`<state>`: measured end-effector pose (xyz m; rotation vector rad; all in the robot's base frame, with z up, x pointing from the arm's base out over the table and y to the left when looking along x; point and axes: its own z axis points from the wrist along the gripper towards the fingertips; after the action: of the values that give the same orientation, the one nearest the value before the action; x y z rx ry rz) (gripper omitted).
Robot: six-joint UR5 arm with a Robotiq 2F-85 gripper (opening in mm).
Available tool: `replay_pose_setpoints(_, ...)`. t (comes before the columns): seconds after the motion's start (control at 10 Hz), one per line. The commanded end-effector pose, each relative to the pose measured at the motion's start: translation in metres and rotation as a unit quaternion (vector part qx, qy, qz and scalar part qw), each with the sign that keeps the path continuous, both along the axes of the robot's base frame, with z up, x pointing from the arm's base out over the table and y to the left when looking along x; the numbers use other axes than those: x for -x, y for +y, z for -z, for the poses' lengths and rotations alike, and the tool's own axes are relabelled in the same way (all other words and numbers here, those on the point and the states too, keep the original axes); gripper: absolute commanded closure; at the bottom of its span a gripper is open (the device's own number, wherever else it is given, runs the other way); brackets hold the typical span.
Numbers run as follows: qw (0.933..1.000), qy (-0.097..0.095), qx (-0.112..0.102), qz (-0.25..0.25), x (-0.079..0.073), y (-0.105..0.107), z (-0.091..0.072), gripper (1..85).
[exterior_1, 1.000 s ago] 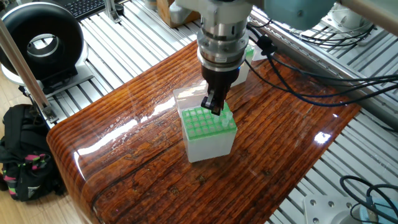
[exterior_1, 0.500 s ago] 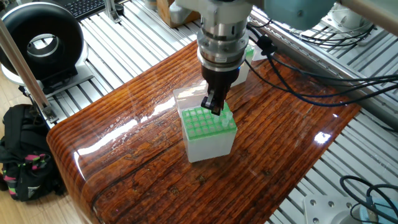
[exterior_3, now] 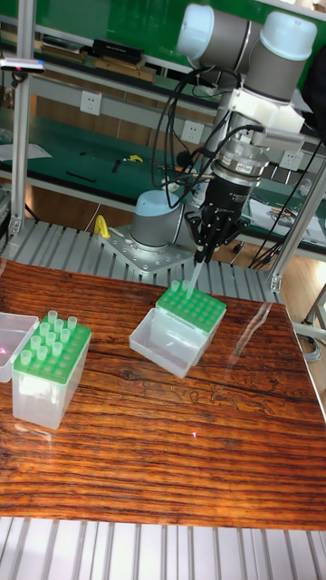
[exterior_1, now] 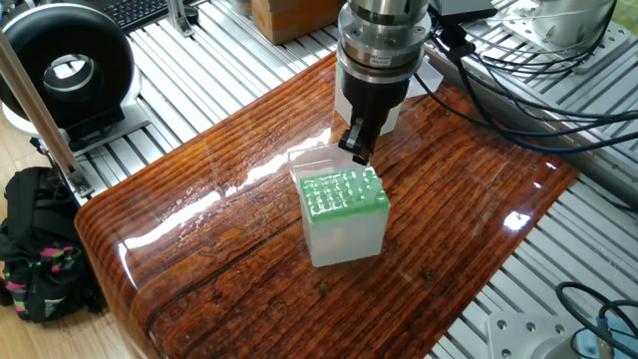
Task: Transfer all large pipette tips from one holder to another
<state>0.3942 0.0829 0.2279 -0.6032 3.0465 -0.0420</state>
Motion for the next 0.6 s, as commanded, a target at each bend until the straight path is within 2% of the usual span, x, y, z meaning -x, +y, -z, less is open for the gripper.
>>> replay_pose_setpoints(0.0, 0.9999, -0.01, -0.012, 0.003, -0.005, 0.0061, -0.0018, 74.3)
replay_pose_setpoints(0.5, 0.9997, 0.003, -0.014, 0.02, 0.0021, 0.0066, -0.0014, 74.3)
